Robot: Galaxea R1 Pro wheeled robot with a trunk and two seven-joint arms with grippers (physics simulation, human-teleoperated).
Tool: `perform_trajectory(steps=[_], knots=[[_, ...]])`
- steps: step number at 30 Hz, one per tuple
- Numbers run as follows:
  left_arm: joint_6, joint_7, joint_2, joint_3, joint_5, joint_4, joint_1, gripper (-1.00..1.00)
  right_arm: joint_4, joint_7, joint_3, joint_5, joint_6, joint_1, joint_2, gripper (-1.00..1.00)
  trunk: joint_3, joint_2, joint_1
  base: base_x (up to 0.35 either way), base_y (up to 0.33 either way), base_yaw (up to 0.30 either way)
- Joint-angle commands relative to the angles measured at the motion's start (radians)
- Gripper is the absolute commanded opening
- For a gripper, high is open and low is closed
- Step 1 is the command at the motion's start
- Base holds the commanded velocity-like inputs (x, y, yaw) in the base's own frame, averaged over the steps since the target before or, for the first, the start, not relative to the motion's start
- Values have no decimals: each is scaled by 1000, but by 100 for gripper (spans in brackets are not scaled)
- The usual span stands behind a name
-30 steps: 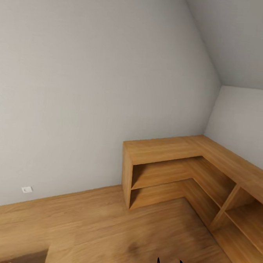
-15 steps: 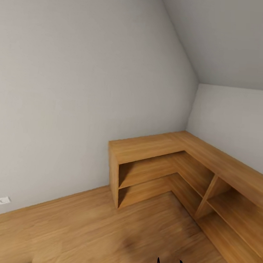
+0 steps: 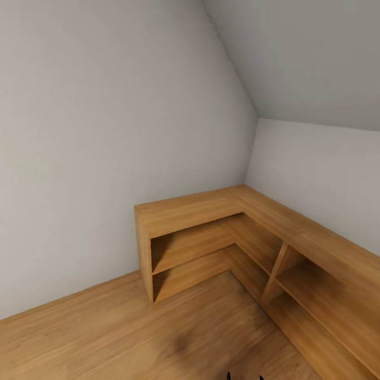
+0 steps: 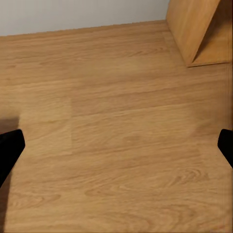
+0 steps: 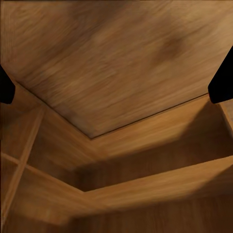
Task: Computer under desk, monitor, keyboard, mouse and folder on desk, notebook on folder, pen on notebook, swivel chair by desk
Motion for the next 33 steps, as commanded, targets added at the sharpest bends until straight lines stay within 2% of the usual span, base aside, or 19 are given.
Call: perform_trajectory(steps=[1, 20, 33], knots=[[-2, 10, 0, -8, -1, 0, 0, 100, 1, -2, 9, -9, -3, -1, 0, 100, -1, -1, 0, 163, 0, -260], [0, 13, 1, -8, 0, 0, 0, 100, 1, -2, 9, -9, -3, -1, 0, 100, -1, -1, 0, 304, 3, -261], [0, 12, 1, -8, 0, 0, 0, 100, 1, -2, 9, -10, -2, -1, 0, 100, -1, -1, 0, 275, 98, -261]])
